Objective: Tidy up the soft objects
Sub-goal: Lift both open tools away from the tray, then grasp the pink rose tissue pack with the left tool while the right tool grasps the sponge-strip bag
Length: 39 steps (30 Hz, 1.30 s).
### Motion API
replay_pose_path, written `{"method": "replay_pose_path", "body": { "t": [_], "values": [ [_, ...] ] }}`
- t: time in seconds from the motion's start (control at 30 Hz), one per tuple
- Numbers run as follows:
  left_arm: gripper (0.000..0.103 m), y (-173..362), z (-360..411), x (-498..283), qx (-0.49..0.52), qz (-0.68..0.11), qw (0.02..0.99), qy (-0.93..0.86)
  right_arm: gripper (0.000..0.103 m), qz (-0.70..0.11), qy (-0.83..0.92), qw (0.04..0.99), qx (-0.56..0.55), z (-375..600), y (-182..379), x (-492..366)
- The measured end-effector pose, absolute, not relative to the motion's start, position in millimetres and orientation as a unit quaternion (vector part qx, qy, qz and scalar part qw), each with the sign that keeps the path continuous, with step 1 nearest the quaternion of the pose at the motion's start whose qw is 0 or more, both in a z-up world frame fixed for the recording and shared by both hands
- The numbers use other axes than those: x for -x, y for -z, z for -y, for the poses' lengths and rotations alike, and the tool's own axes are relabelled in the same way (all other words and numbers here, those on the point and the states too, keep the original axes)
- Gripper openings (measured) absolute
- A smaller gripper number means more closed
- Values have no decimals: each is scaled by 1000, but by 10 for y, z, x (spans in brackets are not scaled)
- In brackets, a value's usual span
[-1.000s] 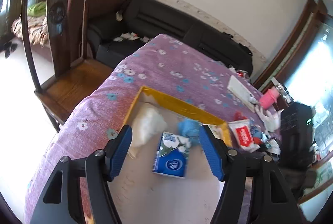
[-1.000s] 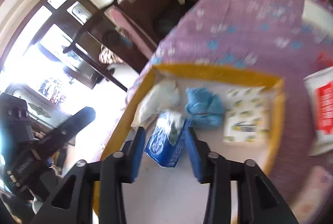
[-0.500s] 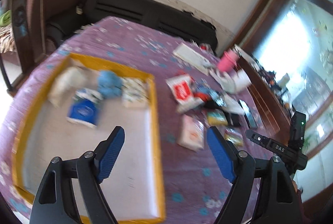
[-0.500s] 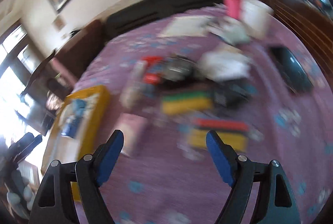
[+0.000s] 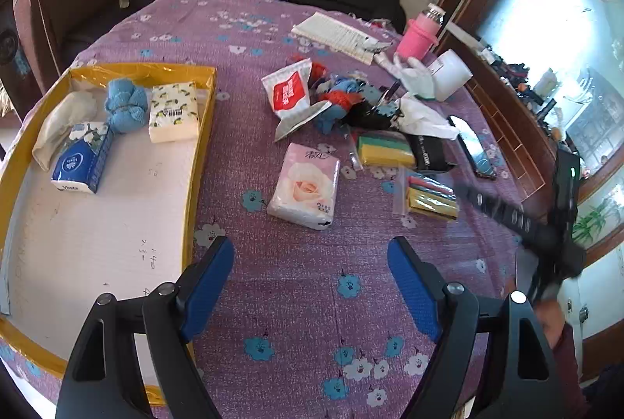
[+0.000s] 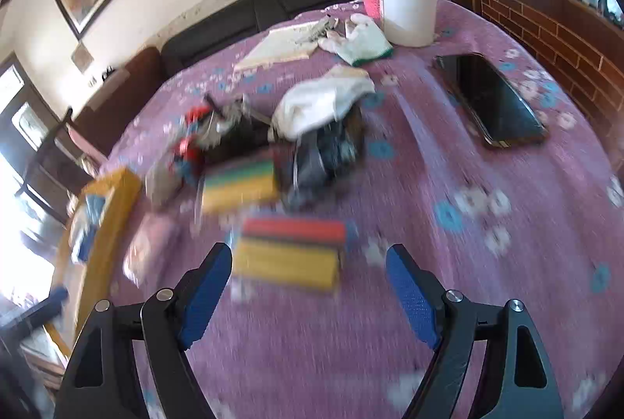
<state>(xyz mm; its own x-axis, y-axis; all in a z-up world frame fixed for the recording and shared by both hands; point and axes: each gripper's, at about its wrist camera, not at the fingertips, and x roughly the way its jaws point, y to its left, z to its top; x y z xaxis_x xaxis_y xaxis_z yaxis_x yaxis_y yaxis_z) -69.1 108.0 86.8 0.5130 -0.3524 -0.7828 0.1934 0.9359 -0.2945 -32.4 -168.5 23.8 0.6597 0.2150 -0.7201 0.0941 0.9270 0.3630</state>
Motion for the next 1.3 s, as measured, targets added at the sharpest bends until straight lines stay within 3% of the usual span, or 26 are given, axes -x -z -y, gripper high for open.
{"method": "replay_pose_path", "body": {
  "t": [0.17,0.33,0.53,0.77,0.8,0.87,0.93,1.3],
  "values": [
    [81,-856,-1068,630,79,-474,864,147,85,-445,-76,863,-229,1675,-61,-87],
    [81,-789,-1104,503,70,-481,864,132,85,-501,-207,804,-245,1405,-2,79],
    [81,-646,-870,271,36,-494,857,140,85,-476,-138,862,-102,1184,-169,198],
    [80,-512,-614,35,-25,-499,856,135,85,-464,-142,874,-22,748,-88,57],
    [80,-481,-587,0,-32,-501,854,135,80,-464,-142,874,-21,728,-66,30],
    [80,-416,-552,-61,-42,-506,852,131,59,-471,-145,870,-22,753,-29,25],
    [80,-357,-520,-117,-49,-510,849,129,51,-473,-135,870,-22,803,-41,56],
    [81,-163,-411,-246,-80,-505,853,107,51,-477,-78,874,-49,1250,-46,334]
  ]
}}
